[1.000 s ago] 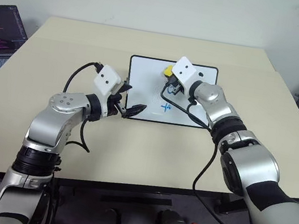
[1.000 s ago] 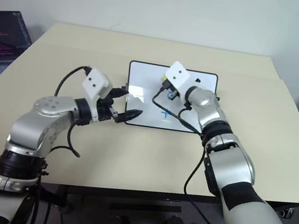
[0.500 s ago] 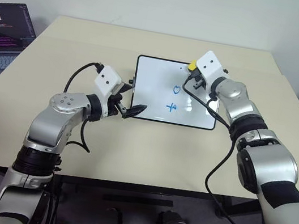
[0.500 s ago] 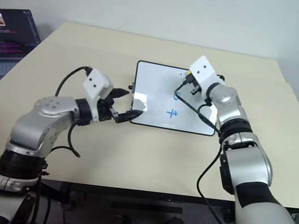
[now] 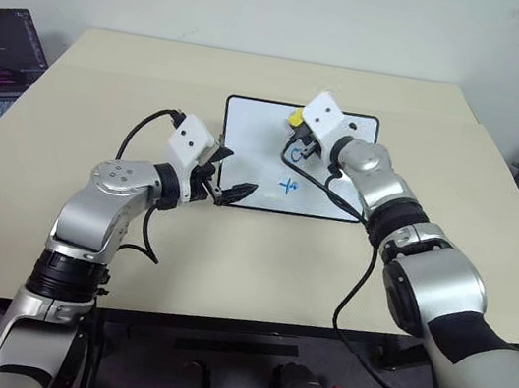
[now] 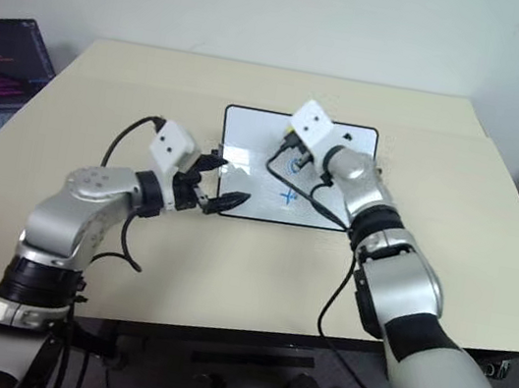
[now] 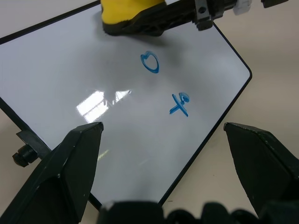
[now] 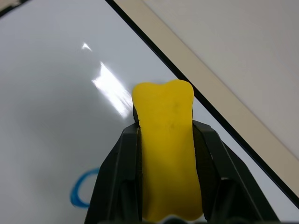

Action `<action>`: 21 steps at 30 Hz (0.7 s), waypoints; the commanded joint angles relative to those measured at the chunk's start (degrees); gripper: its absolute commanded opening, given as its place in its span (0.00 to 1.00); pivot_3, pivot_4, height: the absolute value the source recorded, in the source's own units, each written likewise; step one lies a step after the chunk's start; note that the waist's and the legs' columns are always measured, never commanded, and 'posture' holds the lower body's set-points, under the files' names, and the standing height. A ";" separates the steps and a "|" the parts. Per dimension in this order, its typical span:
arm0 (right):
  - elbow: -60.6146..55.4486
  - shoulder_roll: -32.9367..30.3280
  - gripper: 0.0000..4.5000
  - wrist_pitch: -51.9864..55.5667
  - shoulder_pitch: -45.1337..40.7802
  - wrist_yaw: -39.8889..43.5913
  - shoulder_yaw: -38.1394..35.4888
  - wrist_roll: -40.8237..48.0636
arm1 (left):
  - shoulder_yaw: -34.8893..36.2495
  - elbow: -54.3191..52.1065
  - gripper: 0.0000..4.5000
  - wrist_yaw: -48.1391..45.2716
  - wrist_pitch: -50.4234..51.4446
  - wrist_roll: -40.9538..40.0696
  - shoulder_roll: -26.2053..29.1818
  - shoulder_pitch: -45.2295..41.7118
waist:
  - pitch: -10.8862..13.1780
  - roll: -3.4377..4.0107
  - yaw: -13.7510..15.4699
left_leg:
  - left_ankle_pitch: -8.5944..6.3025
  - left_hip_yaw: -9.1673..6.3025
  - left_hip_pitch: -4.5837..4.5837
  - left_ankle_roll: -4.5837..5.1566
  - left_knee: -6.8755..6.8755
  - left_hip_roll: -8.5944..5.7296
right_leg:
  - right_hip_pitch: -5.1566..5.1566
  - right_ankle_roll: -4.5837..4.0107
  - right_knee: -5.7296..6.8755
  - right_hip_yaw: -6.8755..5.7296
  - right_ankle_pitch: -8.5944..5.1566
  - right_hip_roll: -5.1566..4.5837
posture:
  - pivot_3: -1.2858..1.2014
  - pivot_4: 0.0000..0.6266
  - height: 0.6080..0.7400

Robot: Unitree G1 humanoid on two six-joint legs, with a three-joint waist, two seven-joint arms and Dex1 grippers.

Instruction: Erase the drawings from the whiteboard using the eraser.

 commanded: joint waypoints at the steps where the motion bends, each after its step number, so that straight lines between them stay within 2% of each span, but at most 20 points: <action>1: -0.89 1.20 0.24 -0.58 -3.29 -0.46 0.14 -0.09 | 0.53 -1.69 1.00 0.23 -1.13 -0.02 0.24 -0.98 | 0.00 0.00 0.02 | 0.00 0.00 -0.02 0.00 -0.04 0.00 | -0.02 0.00 -0.02 0.00 0.00 0.00 | 0.52 0.24 1.00; 7: -0.31 -0.07 0.24 -0.45 -3.64 -1.00 -0.11 -0.21 | 0.67 -1.89 1.00 0.31 -1.03 -0.07 0.30 -0.82 | 0.00 0.00 0.35 | 0.00 -0.09 -0.05 -0.01 -0.24 -0.01 | -0.07 0.05 -0.04 -0.16 -0.03 -0.02 | 0.52 0.24 1.00; 21: 0.33 -10.79 0.24 0.50 -0.29 -0.24 -0.23 -0.69 | 0.21 -0.58 1.00 -0.14 -1.77 0.27 -0.09 -1.74 | 0.00 0.00 1.52 | 0.00 -0.07 -0.04 -0.01 -0.29 -0.02 | -0.07 -0.11 -0.04 -0.18 -0.15 -0.03 | 0.52 0.24 1.00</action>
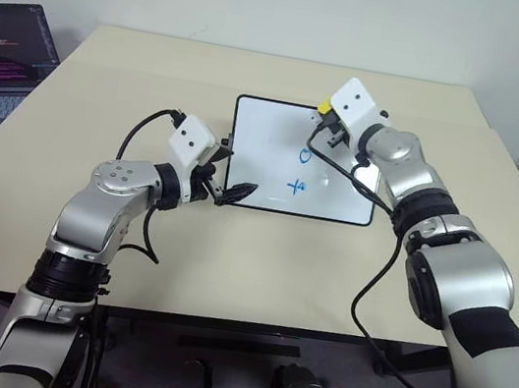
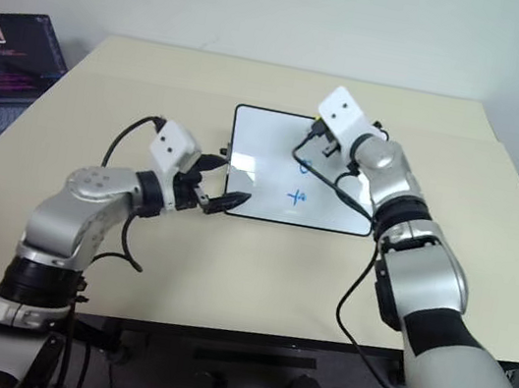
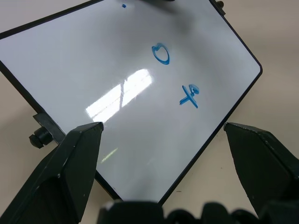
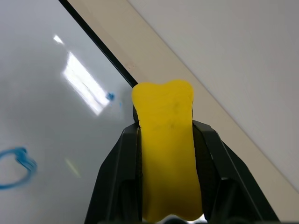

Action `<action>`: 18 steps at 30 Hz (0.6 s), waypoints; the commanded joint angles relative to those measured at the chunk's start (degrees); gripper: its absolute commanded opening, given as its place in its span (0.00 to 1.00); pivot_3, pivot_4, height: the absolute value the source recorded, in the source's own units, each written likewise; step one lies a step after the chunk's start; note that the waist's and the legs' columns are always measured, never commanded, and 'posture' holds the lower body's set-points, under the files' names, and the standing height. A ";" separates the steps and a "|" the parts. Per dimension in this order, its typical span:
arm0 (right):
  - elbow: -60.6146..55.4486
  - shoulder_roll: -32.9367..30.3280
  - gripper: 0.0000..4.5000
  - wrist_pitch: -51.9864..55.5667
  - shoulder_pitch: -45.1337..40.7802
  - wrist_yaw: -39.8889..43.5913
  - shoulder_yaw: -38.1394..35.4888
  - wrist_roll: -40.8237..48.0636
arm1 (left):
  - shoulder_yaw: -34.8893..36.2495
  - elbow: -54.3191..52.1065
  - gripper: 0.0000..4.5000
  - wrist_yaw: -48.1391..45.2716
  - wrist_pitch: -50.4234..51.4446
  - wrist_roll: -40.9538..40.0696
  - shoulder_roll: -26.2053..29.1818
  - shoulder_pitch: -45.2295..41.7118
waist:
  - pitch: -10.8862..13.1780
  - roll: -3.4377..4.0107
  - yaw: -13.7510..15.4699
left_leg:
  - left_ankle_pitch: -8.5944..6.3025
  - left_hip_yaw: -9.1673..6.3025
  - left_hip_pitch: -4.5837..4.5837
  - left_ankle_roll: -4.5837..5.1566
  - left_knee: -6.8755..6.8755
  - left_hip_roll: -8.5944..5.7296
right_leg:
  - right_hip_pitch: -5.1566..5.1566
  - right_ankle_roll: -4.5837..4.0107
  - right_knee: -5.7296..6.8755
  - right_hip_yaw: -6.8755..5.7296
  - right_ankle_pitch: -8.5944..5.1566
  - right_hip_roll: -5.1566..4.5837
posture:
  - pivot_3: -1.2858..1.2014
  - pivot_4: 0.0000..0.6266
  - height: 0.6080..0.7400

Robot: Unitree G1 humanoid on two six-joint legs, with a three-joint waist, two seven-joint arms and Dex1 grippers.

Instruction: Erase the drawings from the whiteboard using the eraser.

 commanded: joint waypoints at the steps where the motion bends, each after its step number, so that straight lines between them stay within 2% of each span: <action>1: -0.54 -2.08 0.24 0.41 0.93 -0.21 -0.42 -0.18 | 0.21 -0.57 1.00 -0.13 -1.34 0.06 0.12 -1.66 | 0.00 0.00 0.01 | 0.00 0.00 0.00 0.00 0.00 0.00 | 0.01 0.00 0.01 0.00 0.00 0.00 | 0.52 0.24 1.00; 6: -1.01 -0.72 0.24 0.23 0.86 0.11 -0.11 -0.03 | -0.21 -0.12 1.00 -0.36 -1.59 0.20 -0.21 -2.15 | 0.00 0.00 0.01 | 0.01 0.00 0.03 0.00 0.02 -0.01 | 0.04 0.00 0.04 0.00 0.01 0.00 | 0.52 0.24 1.00; 18: -1.72 9.57 0.24 -0.30 -1.80 -0.01 1.81 -1.04 | -0.14 -0.90 1.00 -0.04 -1.38 -0.10 -0.05 -1.60 | 0.00 0.00 -1.32 | 0.01 0.03 0.17 0.00 0.03 0.02 | 0.06 0.00 0.14 0.12 0.02 0.05 | 0.52 0.24 1.00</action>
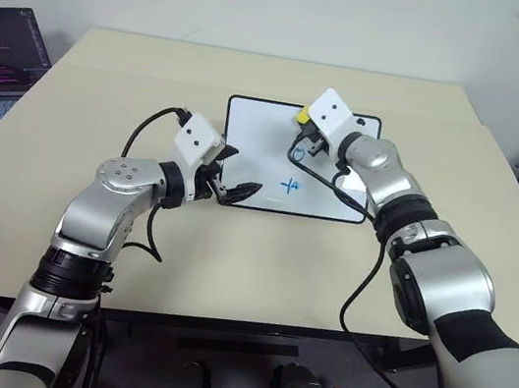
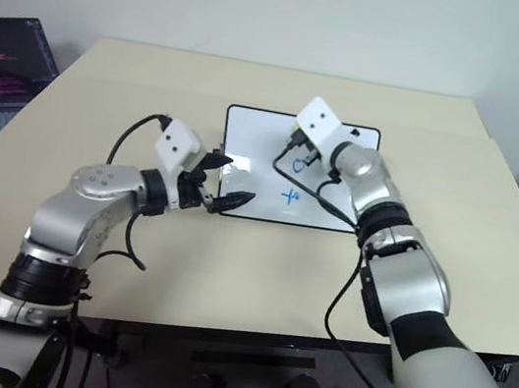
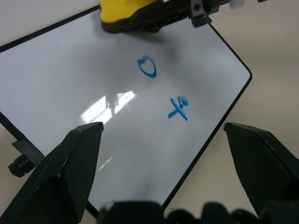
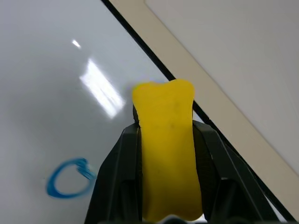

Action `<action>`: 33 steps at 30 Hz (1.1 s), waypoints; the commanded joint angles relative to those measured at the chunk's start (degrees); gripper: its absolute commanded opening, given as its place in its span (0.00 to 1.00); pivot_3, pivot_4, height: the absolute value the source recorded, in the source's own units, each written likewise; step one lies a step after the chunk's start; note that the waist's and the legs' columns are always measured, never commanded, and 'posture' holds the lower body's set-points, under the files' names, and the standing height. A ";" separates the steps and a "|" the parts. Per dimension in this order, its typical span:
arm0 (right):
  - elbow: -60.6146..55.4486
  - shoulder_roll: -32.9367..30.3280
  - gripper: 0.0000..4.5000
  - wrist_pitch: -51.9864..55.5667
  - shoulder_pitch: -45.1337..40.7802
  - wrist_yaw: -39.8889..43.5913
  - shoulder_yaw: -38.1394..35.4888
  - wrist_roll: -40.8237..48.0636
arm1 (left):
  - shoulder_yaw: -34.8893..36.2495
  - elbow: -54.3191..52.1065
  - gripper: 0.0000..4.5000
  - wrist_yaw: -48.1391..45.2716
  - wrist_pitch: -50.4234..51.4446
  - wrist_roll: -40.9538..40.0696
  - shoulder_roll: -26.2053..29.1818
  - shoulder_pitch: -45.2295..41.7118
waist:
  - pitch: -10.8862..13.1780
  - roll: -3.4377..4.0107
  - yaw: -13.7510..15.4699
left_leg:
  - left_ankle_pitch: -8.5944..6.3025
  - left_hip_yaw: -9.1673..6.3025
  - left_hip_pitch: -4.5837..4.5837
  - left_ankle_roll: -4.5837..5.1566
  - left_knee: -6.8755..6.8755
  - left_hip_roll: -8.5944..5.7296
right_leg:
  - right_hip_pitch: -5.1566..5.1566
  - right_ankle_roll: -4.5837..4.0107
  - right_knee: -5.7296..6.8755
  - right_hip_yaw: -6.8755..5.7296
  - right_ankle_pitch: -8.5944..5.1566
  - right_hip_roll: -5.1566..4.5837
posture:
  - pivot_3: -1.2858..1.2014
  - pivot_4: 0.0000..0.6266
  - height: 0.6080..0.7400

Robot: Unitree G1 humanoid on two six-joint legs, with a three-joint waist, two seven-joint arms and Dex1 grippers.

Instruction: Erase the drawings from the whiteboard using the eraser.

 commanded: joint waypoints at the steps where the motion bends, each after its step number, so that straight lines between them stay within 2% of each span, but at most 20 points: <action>1: -0.98 2.11 0.24 -0.22 -2.33 -0.01 0.59 -0.38 | 0.89 -1.25 1.00 0.08 -1.02 -0.30 0.11 -0.65 | 0.00 0.00 -0.18 | 0.00 -0.01 0.00 0.00 0.00 0.00 | 0.00 0.00 -0.01 0.00 0.00 0.00 | 0.52 0.24 1.00; 8: -0.76 1.65 0.24 -0.05 -2.03 -0.41 0.52 -0.38 | 0.95 -1.17 1.00 0.13 -1.01 -0.33 0.15 -0.65 | 0.00 0.00 -0.06 | 0.00 -0.07 -0.11 -0.01 -0.02 -0.01 | -0.02 0.08 -0.09 -0.13 0.03 -0.03 | 0.52 0.24 1.00; 20: 0.41 -6.60 0.24 2.16 -1.48 -2.20 -0.22 -0.38 | 0.15 0.88 1.00 -0.45 -1.99 0.05 -0.42 -2.01 | 0.00 0.00 1.36 | 0.00 -0.06 -0.11 0.00 -0.01 -0.02 | -0.01 -0.01 -0.08 -0.13 -0.02 -0.04 | 0.52 0.24 1.00; 28: 0.46 -6.85 0.24 2.38 -1.69 -2.48 -0.13 -0.48 | 0.18 1.23 1.00 -0.82 -2.27 0.09 -0.23 -2.35 | 0.00 0.00 1.42 | 0.00 -0.07 -0.11 0.00 -0.01 -0.02 | 0.00 -0.01 -0.08 -0.14 -0.02 -0.04 | 0.52 0.24 1.00; 30: -0.02 -6.98 0.24 1.39 -1.77 -0.78 -0.40 0.07 | 0.40 1.01 1.00 -0.93 -2.22 0.06 0.03 -2.10 | 0.00 0.00 1.43 | 0.00 -0.06 -0.11 0.00 0.00 -0.03 | 0.00 0.00 -0.08 -0.14 -0.01 -0.05 | 0.52 0.24 1.00; 33: -2.29 -7.51 0.24 -0.88 -1.84 5.96 -1.13 1.99 | 0.75 0.40 1.00 -1.26 -2.05 0.05 0.62 -1.49 | 0.00 0.00 1.40 | 0.00 -0.06 -0.11 0.00 0.00 -0.03 | 0.00 0.00 -0.08 -0.14 -0.01 -0.05 | 0.52 0.24 1.00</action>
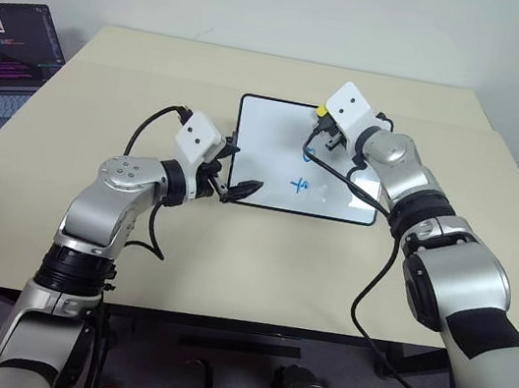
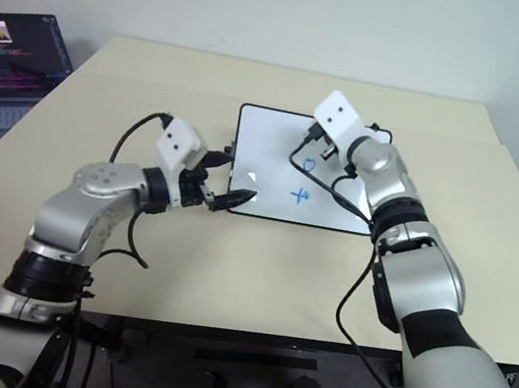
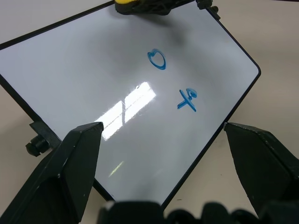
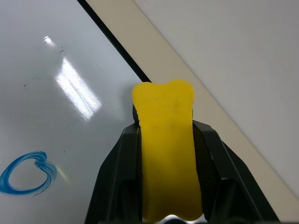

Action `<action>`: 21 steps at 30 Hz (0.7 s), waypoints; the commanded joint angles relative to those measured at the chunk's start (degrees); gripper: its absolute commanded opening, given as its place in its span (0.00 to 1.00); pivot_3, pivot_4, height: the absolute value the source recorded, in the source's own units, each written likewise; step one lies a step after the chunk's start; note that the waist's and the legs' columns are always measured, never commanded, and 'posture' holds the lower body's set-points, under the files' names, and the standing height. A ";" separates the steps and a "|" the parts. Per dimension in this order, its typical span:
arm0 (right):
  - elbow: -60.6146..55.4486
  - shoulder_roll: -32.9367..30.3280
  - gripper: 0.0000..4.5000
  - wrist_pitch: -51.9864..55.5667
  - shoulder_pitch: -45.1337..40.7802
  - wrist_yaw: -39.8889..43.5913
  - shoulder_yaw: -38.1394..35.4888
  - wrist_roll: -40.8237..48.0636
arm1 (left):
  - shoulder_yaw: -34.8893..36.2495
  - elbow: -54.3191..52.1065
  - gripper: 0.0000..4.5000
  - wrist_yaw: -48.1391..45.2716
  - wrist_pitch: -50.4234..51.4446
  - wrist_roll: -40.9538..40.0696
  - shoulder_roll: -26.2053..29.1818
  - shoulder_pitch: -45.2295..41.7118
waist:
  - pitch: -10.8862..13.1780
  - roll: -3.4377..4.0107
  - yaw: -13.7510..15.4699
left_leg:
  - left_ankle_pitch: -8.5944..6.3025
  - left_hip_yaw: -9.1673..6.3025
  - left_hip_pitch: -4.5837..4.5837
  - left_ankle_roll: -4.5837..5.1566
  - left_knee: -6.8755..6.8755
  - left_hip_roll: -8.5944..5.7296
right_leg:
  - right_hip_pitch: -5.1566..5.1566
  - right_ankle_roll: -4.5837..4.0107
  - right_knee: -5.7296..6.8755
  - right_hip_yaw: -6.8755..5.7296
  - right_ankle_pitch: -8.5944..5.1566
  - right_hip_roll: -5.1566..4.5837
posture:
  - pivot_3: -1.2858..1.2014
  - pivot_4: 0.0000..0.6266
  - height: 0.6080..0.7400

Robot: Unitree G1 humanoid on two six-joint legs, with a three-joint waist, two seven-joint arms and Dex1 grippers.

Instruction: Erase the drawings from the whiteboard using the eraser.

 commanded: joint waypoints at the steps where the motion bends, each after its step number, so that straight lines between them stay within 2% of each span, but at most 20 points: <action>1: -3.44 -1.96 0.24 -2.08 -1.06 6.97 -0.82 1.60 | 1.03 -1.53 1.00 -0.35 -0.77 0.00 1.31 -0.43 | 0.00 0.00 -0.03 | 0.00 0.00 0.00 0.00 0.00 0.00 | 0.00 0.00 0.00 0.00 0.00 0.00 | 0.52 0.24 1.00; 4: -7.81 -4.19 0.24 -2.80 0.75 12.53 -0.18 1.67 | 1.48 -1.42 1.00 -0.64 -0.84 0.05 2.33 -0.41 | 0.00 0.00 -0.02 | 0.00 0.00 0.00 0.00 -0.01 0.01 | -0.02 0.03 0.00 -0.01 0.01 0.00 | 0.52 0.24 1.00; 9: -22.83 -10.73 0.24 -0.56 9.08 21.66 0.02 2.81 | 1.70 -2.91 1.00 -2.05 -0.58 -0.26 5.05 -0.80 | 0.00 0.00 0.29 | -0.01 -0.02 -0.05 -0.01 -0.06 0.01 | -0.03 0.23 -0.03 -0.06 0.05 0.00 | 0.52 0.24 1.00; 14: -31.49 -14.48 0.24 2.23 13.97 23.57 -0.02 2.51 | 1.49 -3.58 1.00 -3.48 -0.70 -0.25 7.36 -0.82 | 0.01 0.01 0.54 | -0.02 0.06 -0.05 -0.02 -0.06 0.01 | -0.09 0.12 -0.01 0.01 -0.03 -0.02 | 0.52 0.24 1.00; 21: -35.09 -16.69 0.24 3.80 15.71 24.08 0.97 1.61 | 1.22 -3.77 1.00 -5.12 -1.30 0.16 9.53 -1.49 | 0.01 0.00 0.63 | -0.01 0.06 -0.04 -0.02 -0.04 0.01 | -0.10 0.01 0.00 0.01 -0.09 -0.02 | 0.52 0.24 1.00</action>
